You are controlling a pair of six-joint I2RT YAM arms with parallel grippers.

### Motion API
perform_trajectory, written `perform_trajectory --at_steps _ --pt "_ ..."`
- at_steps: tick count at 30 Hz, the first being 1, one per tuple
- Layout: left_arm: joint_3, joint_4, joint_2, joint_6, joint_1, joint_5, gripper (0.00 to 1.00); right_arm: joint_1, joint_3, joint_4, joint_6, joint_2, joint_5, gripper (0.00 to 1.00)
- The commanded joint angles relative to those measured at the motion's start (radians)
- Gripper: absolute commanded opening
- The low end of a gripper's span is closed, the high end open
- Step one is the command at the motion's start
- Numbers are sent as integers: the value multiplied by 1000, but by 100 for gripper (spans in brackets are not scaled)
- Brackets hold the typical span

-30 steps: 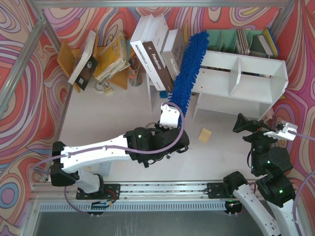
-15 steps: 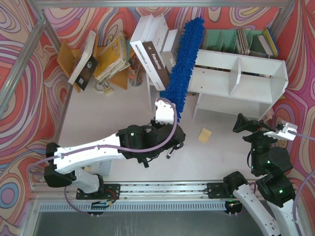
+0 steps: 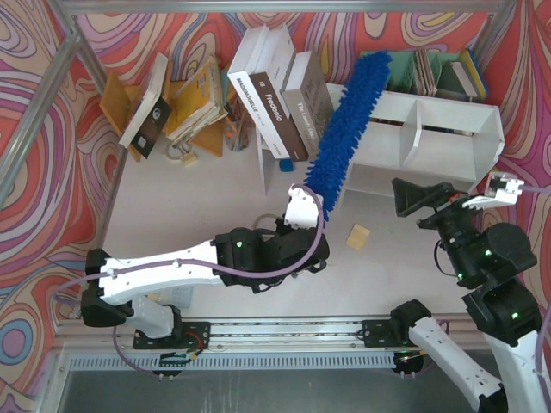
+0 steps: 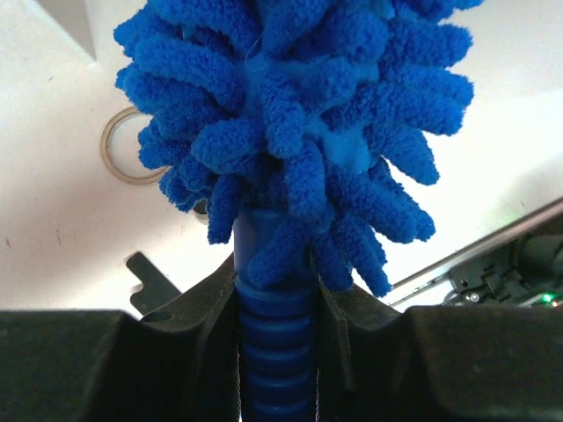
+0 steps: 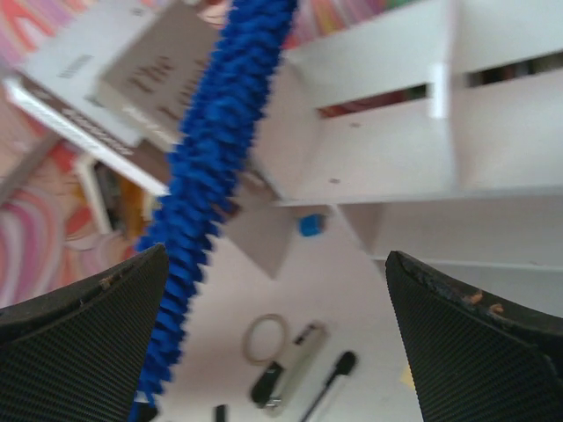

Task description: Dust the bookshelf with a duster

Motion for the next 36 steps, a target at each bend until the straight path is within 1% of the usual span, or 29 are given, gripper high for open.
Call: perform_trajectory --at_steps 1,2,6,9,12,14,17,20,22,24,25,26,27,30,33,36 --pt "-11 125 -38 136 -55 -68 0 1 109 10 126 94 -268 99" --pt "-9 139 -34 152 -65 -74 0 0 121 27 144 119 -314 99" --pt "-31 228 -33 216 -114 -97 0 0 145 23 227 184 -300 99" --pt "-45 280 -29 247 -129 -71 0 0 108 65 248 197 -298 99" --pt "-47 317 -22 284 -149 -62 0 0 86 69 274 220 -288 99" --pt "-48 333 -16 304 -158 -53 0 0 69 78 287 230 -287 96" --pt "-56 355 -11 331 -169 -42 0 -1 38 98 317 228 -263 87" --pt "-69 379 -7 354 -174 -32 0 1 32 86 343 231 -228 74" --pt "-77 396 -5 366 -174 -23 4 1 30 88 367 224 -214 59" --pt "-95 421 -11 378 -174 -10 11 0 27 83 396 217 -192 38" --pt "-110 441 -20 386 -174 -2 14 0 30 72 414 215 -182 30" --pt "-128 463 -32 391 -175 6 18 0 32 60 433 213 -162 24" --pt "-151 490 -45 397 -174 18 20 0 34 48 451 211 -151 21" --pt "-231 589 -107 415 -173 55 29 1 33 23 491 206 -123 17" --pt "-303 680 -165 428 -174 89 34 1 31 3 509 209 -112 13" --pt "-338 710 -196 434 -174 124 38 1 21 -4 532 208 -115 10"
